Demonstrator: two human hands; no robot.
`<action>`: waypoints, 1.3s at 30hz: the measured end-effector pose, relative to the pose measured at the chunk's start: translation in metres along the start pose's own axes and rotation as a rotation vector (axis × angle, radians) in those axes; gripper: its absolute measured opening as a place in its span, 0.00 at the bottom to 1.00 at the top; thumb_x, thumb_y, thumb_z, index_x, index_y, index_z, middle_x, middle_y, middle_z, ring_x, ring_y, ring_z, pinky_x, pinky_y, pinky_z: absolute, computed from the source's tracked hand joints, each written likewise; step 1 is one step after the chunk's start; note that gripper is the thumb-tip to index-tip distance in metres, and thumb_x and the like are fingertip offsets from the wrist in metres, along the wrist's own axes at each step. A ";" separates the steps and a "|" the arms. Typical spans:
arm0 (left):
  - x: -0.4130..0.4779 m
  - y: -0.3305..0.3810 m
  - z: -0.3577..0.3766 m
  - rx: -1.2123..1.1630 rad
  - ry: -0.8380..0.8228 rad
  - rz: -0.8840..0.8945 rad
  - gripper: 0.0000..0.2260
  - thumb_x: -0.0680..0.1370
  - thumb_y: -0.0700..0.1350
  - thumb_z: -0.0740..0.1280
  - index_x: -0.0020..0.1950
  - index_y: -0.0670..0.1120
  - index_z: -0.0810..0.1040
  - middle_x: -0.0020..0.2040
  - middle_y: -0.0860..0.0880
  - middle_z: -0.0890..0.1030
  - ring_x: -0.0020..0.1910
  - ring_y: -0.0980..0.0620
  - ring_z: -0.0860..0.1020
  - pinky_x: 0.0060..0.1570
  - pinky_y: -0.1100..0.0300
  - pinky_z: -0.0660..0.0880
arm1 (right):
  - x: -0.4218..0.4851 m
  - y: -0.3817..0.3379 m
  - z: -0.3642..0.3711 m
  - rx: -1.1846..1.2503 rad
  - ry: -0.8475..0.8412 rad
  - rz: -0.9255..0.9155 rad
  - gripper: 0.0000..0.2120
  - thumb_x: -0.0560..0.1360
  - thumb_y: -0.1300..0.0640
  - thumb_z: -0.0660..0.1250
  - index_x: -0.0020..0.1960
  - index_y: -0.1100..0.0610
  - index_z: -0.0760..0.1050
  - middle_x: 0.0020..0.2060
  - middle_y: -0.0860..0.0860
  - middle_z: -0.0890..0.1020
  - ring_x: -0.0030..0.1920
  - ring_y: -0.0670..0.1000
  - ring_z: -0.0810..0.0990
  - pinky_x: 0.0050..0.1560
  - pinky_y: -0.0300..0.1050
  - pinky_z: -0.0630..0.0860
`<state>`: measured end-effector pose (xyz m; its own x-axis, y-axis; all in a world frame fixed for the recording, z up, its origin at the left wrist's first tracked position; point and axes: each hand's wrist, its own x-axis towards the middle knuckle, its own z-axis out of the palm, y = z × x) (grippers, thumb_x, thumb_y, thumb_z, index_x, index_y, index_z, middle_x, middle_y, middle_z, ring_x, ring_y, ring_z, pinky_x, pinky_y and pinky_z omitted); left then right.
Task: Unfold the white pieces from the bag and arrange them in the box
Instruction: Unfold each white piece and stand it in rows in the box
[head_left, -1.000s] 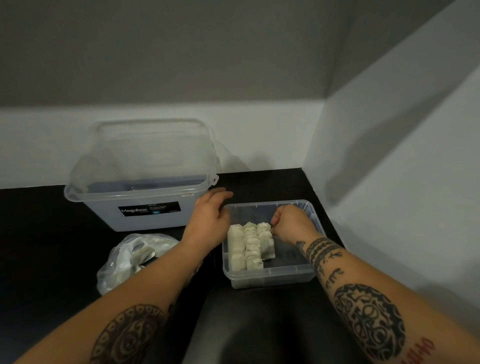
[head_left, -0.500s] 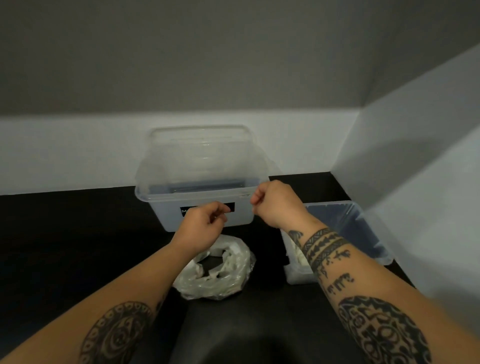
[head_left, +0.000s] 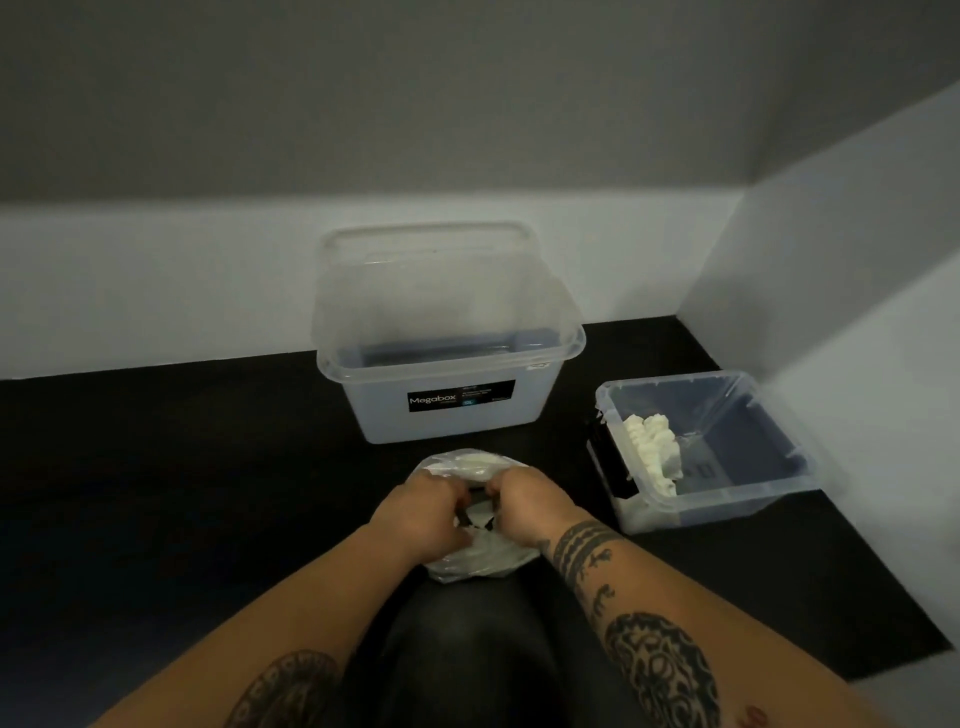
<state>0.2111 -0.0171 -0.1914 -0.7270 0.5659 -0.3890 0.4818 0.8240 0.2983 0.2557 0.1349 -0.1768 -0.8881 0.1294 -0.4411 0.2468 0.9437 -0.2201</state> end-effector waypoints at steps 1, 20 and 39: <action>0.002 -0.001 0.004 0.017 0.003 -0.019 0.18 0.74 0.56 0.73 0.62 0.56 0.78 0.64 0.50 0.75 0.57 0.51 0.77 0.58 0.53 0.79 | 0.000 0.001 0.002 -0.043 0.001 -0.022 0.19 0.77 0.58 0.68 0.68 0.53 0.77 0.65 0.55 0.79 0.64 0.56 0.78 0.66 0.48 0.74; -0.003 0.004 -0.021 -1.628 0.026 -0.226 0.15 0.85 0.50 0.60 0.64 0.44 0.80 0.54 0.44 0.86 0.52 0.47 0.84 0.54 0.52 0.78 | -0.012 0.004 -0.032 0.899 0.074 0.003 0.02 0.77 0.57 0.73 0.46 0.55 0.81 0.41 0.52 0.83 0.39 0.47 0.81 0.43 0.45 0.82; -0.007 -0.010 0.005 -1.927 0.187 -0.557 0.12 0.84 0.49 0.64 0.63 0.44 0.77 0.42 0.45 0.83 0.31 0.53 0.78 0.33 0.59 0.77 | -0.023 -0.028 0.019 0.147 -0.040 0.191 0.27 0.77 0.39 0.67 0.66 0.57 0.75 0.61 0.53 0.80 0.62 0.54 0.78 0.60 0.46 0.74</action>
<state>0.2142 -0.0295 -0.1959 -0.6763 0.1953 -0.7103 -0.7307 -0.3006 0.6130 0.2768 0.1000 -0.1772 -0.8047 0.2863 -0.5201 0.4650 0.8486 -0.2522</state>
